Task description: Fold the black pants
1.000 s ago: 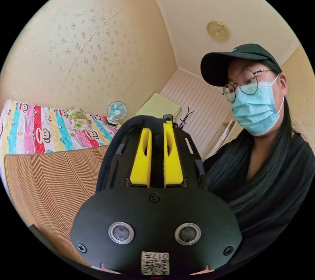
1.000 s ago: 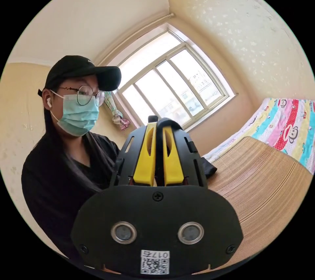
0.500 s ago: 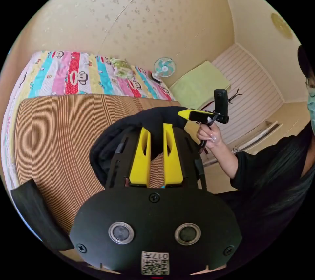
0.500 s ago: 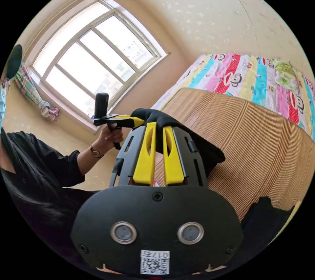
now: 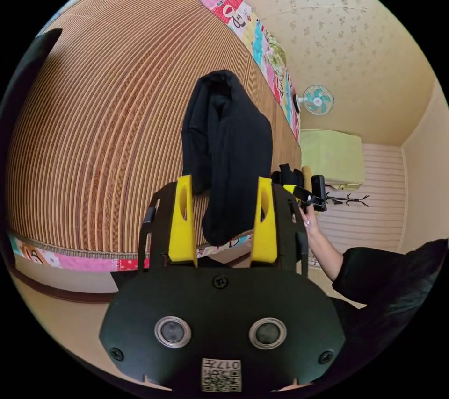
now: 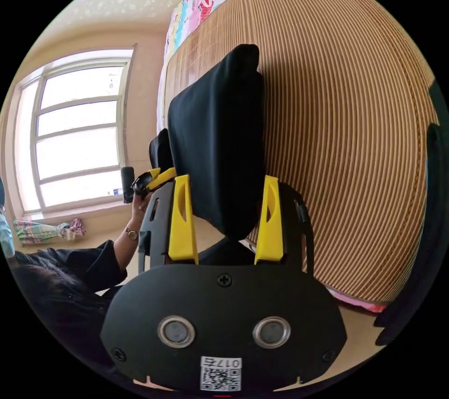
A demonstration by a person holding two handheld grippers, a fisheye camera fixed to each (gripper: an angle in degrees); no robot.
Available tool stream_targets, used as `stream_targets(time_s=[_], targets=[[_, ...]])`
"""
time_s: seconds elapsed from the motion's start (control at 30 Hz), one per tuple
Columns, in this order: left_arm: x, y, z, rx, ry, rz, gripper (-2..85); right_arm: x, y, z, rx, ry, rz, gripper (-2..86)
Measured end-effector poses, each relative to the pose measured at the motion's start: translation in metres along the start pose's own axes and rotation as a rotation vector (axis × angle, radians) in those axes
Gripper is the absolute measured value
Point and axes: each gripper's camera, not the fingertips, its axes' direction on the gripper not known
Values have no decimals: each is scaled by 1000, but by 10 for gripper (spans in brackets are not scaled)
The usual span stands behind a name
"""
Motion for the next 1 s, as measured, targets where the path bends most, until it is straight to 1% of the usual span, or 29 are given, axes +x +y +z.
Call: stream_targets(time_s=[0.03, 0.1, 0.13, 0.17, 0.2, 0.23, 0.27, 0.33, 0.4, 0.43, 0.5, 0.53, 0.6, 0.63, 0.7, 0.73, 0.77, 0.8, 0.83, 0.9, 0.93, 0.97, 1.0], targets=[[-6, -11, 7, -11, 7, -3, 208, 4, -24, 10, -7, -15, -11, 218], [-25, -49, 46, -110, 28, -8, 231, 16, -56, 30, -37, -24, -4, 226], [-28, -55, 56, -139, 34, -12, 226, 26, -72, 49, -82, -47, 17, 228], [-31, -62, 68, -154, 97, 8, 217, 33, -82, 68, -138, -112, 34, 227], [-35, -66, 83, -194, 188, -22, 205, 34, -84, 71, -130, -124, 44, 225], [-38, -67, 89, -212, 230, -49, 200, 34, -84, 72, -118, -114, 59, 218], [-41, -64, 94, -215, 292, -81, 168, 33, -81, 72, -109, -125, 81, 208], [-39, -56, 88, -206, 291, -91, 137, 28, -71, 75, -117, -197, 111, 183], [-20, -37, 57, -155, 191, -24, 115, 9, -56, 81, -135, -258, 120, 157], [-17, -31, 46, -142, 170, -16, 112, -17, -47, 89, -160, -242, 96, 144], [-9, -7, -10, -57, 131, -11, 102, -68, -35, 108, -209, -191, 29, 130], [-8, 0, -28, -23, 129, -17, 100, -99, -29, 124, -226, -215, 6, 124], [-12, 23, -107, 122, 139, -49, 97, -143, -23, 153, -249, -307, -3, 118], [-13, 28, -127, 155, 138, -49, 96, -175, -20, 175, -250, -363, -26, 116], [-13, 39, -203, 253, 86, -13, 94, -228, -22, 205, -231, -412, -87, 115], [-13, 40, -220, 275, 60, 0, 94, -264, -29, 226, -218, -421, -141, 116], [-13, 40, -252, 324, 5, 28, 95, -300, -41, 246, -206, -420, -207, 118], [-17, 37, -278, 365, -50, 48, 99, -317, -49, 258, -201, -417, -235, 119], [-21, 34, -290, 379, -76, 49, 102, -343, -65, 285, -207, -415, -254, 123], [-52, 12, -320, 387, -201, -14, 120, -365, -95, 337, -251, -404, -218, 130], [-64, 7, -324, 380, -238, -52, 126, -372, -113, 374, -287, -363, -197, 134], [-88, -2, -329, 373, -314, -138, 131, -374, -130, 412, -344, -263, -187, 131], [-106, -3, -331, 425, -400, -184, 129, -372, -136, 427, -377, -194, -184, 129]])
